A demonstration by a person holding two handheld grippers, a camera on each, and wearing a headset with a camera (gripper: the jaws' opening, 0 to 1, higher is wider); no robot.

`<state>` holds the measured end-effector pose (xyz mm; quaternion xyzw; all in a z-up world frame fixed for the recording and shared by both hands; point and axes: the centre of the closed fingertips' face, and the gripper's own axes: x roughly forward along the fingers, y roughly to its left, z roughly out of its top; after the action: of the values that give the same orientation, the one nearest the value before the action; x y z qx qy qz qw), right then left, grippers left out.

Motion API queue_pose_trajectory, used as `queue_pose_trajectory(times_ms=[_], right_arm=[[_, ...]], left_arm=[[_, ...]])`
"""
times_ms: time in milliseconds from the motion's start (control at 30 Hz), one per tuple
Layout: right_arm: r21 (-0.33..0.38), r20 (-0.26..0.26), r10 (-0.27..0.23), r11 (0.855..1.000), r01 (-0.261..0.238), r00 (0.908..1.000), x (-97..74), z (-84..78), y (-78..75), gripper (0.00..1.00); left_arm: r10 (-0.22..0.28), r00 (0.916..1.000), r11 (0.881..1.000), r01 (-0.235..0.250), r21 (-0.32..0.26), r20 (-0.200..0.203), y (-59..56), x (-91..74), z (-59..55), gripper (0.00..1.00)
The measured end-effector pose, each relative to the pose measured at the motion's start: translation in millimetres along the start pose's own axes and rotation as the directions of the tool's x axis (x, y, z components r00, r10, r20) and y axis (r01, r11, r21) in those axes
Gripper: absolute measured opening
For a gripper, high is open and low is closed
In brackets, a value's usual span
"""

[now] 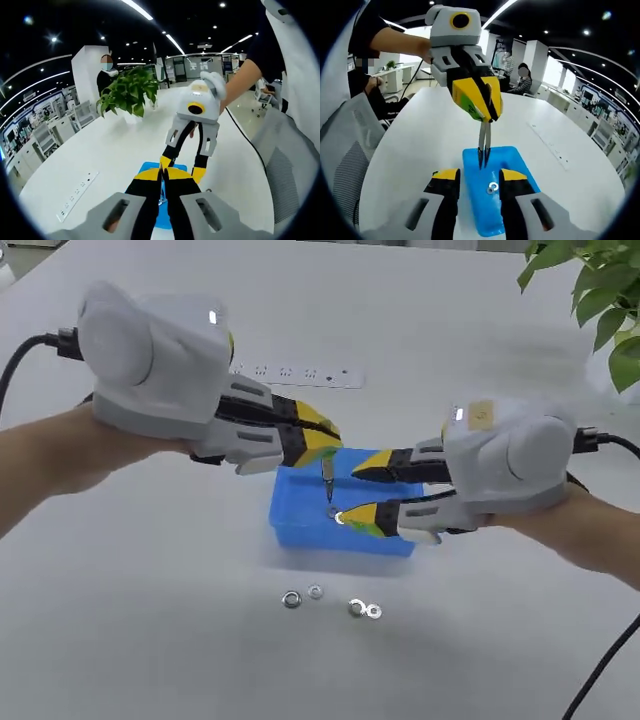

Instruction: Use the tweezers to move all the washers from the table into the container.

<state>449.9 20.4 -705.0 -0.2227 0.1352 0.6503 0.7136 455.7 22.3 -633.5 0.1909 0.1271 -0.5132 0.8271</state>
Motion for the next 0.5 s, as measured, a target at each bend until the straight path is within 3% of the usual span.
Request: queue_pose_trajectory(times_ms=[133,300,500], right_arm=[[0.006,0.015,-0.014,1.0,0.014,0.9998,-10.6,2.9,14.4,0.36],[-0.007,0.015,-0.079,0.997,0.079,0.9968,-27.2,-2.0,25.5,0.42],[0.054,0.017,-0.127,0.991,0.126,0.9918,-45.8,-12.5,42.2,0.52]], left_arm=[[0.011,0.9999,1.0,-0.011,0.021,-0.006,-4.3,-12.5,3.9,0.06],[0.034,0.9994,0.999,-0.034,0.032,-0.003,-9.5,-25.6,7.5,0.06],[0.056,0.9984,0.998,-0.056,0.014,0.011,-30.2,-37.8,8.3,0.06]])
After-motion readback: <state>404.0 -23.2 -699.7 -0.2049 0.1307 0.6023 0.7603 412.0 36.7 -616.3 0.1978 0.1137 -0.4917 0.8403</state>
